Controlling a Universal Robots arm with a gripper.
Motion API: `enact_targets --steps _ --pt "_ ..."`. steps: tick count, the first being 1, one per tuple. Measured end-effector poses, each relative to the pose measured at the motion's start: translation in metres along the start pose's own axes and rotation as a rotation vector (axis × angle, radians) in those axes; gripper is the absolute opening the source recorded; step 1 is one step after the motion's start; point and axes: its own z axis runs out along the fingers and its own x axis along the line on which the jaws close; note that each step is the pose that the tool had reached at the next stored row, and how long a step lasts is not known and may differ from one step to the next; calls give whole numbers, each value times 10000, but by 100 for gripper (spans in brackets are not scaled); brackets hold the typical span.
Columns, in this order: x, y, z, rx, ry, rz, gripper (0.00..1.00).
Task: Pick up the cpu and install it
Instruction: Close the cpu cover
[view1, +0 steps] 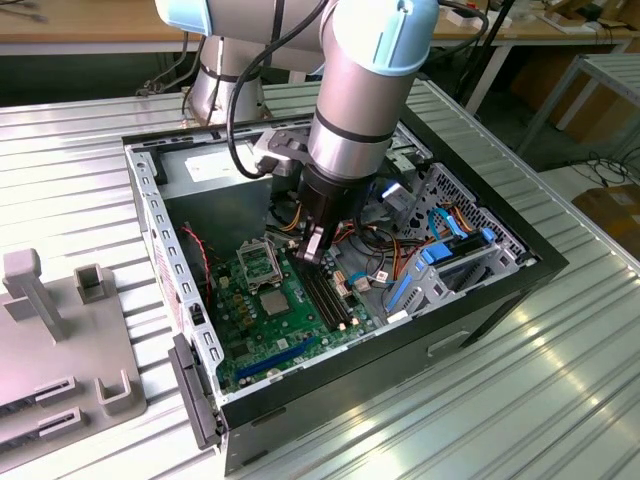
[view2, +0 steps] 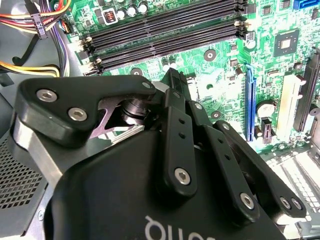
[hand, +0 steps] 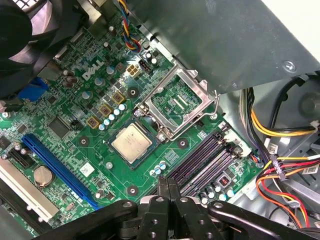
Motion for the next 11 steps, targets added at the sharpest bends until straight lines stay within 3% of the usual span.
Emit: enact_targets --steps 11 --pt "-7 -7 0 4 -1 -96 11"
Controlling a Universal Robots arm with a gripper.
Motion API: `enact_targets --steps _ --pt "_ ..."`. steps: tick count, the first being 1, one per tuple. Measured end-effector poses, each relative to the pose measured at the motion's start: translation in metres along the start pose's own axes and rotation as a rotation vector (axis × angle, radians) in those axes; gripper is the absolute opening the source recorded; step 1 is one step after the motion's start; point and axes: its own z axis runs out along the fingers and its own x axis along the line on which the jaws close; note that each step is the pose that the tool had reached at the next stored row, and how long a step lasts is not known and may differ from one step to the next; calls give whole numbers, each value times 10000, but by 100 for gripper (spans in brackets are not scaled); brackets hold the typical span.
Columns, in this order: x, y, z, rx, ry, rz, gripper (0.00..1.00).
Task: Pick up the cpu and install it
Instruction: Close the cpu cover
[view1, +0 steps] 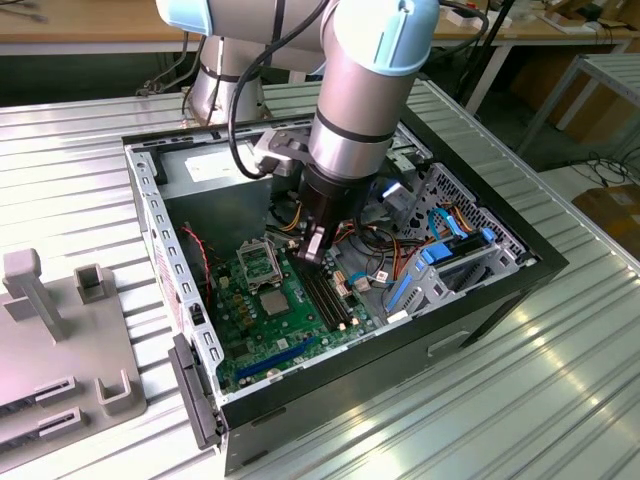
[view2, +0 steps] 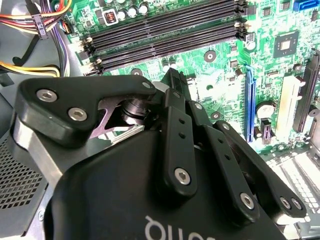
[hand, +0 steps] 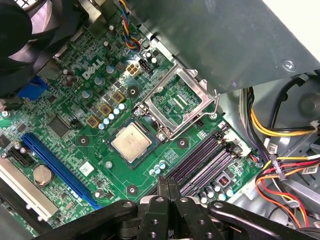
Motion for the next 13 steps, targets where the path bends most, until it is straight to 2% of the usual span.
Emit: enact_targets --steps 6,9,10,11,12,13 --pt "-10 -11 0 39 -12 -817 11" --pt "-28 -29 -1 40 -15 -868 11" --pt "-33 -35 -1 17 -41 -869 11" --pt "-39 -40 -1 -115 -190 -873 11" --pt "-42 -43 -2 -228 -314 -876 11" --pt "-46 -48 -2 -391 -491 -882 11"
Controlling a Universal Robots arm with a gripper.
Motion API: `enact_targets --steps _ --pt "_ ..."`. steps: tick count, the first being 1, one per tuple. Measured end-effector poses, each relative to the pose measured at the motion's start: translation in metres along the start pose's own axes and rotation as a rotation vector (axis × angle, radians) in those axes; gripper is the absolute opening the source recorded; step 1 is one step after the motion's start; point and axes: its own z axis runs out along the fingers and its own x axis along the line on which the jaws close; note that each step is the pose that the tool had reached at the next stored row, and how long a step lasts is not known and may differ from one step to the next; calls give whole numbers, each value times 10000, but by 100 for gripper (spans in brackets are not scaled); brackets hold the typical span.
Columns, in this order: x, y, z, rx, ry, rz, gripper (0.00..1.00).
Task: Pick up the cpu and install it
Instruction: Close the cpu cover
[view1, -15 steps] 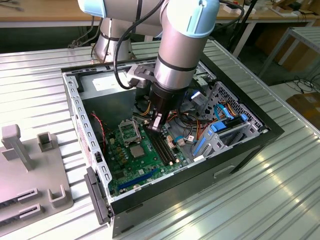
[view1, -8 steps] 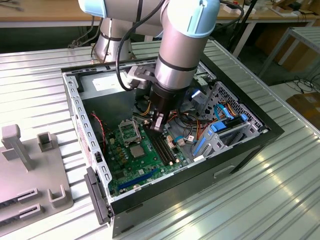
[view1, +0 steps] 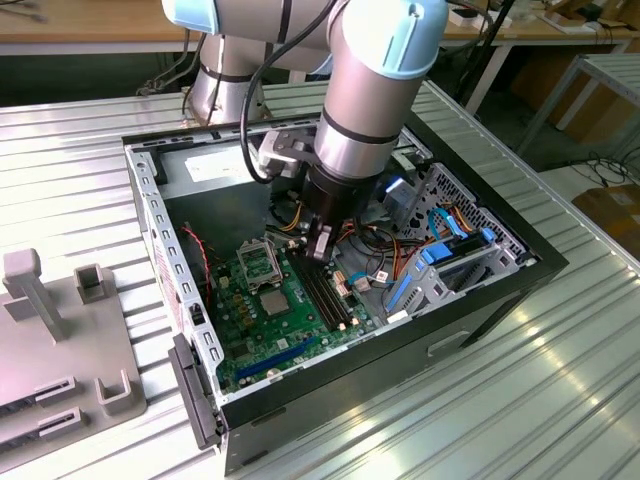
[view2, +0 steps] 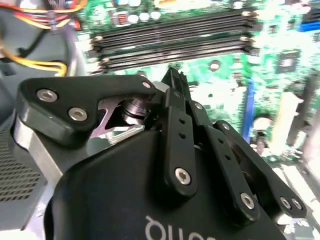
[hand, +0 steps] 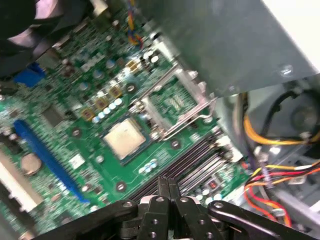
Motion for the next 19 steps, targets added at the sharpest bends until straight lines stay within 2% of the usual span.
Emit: enact_targets --steps 1,2,5,6,7,8,12,14,15,16,19 --pt "-2 -2 0 -118 -143 -3 11" --pt "-2 -3 0 -264 -326 -9 11" --pt "-2 -3 0 -614 -765 -4 11" --pt "-2 -3 0 -829 -1039 12 11" --pt "-4 -1 3 -913 -1146 22 11" --pt "-12 6 10 -929 -1167 26 11" --pt "-56 39 71 -930 -1183 138 11" --pt "-75 66 93 -985 -1250 129 11" --pt "-81 71 96 -994 -1252 68 11" --pt "-85 75 100 -1010 -1234 -181 11" --pt "-100 86 110 -1037 -1198 -617 11"
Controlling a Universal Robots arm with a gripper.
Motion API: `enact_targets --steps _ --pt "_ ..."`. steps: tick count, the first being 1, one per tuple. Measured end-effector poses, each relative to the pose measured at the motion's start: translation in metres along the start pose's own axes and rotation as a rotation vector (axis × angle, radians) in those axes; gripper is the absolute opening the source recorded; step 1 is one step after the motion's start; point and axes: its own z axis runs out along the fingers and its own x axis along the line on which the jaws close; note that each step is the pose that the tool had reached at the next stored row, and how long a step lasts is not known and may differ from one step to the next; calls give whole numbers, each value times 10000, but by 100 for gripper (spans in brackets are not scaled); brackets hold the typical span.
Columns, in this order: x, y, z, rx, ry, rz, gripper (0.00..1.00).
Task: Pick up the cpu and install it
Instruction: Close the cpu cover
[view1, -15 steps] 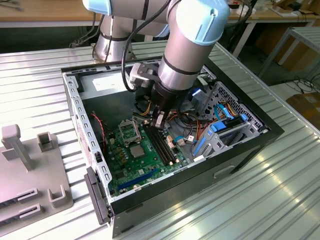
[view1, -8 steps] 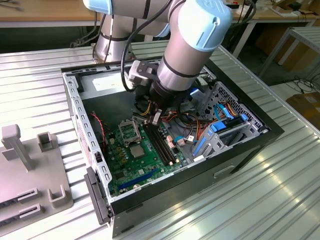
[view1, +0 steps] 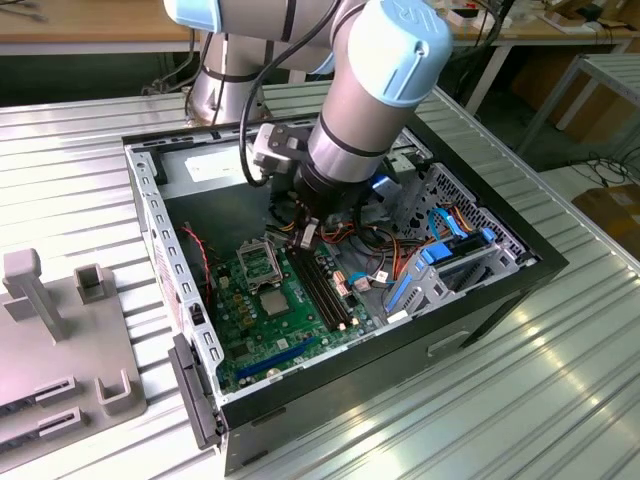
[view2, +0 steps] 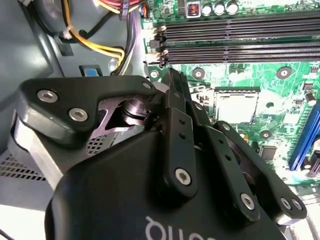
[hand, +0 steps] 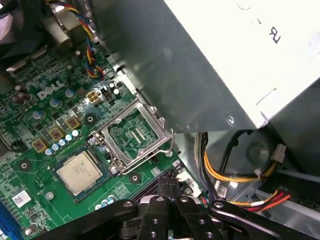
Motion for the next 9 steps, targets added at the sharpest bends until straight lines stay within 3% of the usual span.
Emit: enact_targets --steps 3,6,9 --pt "-46 33 26 -17 18 -140 11" --pt "-103 71 70 -33 0 -155 11" --pt "-116 77 115 -58 3 -283 11"
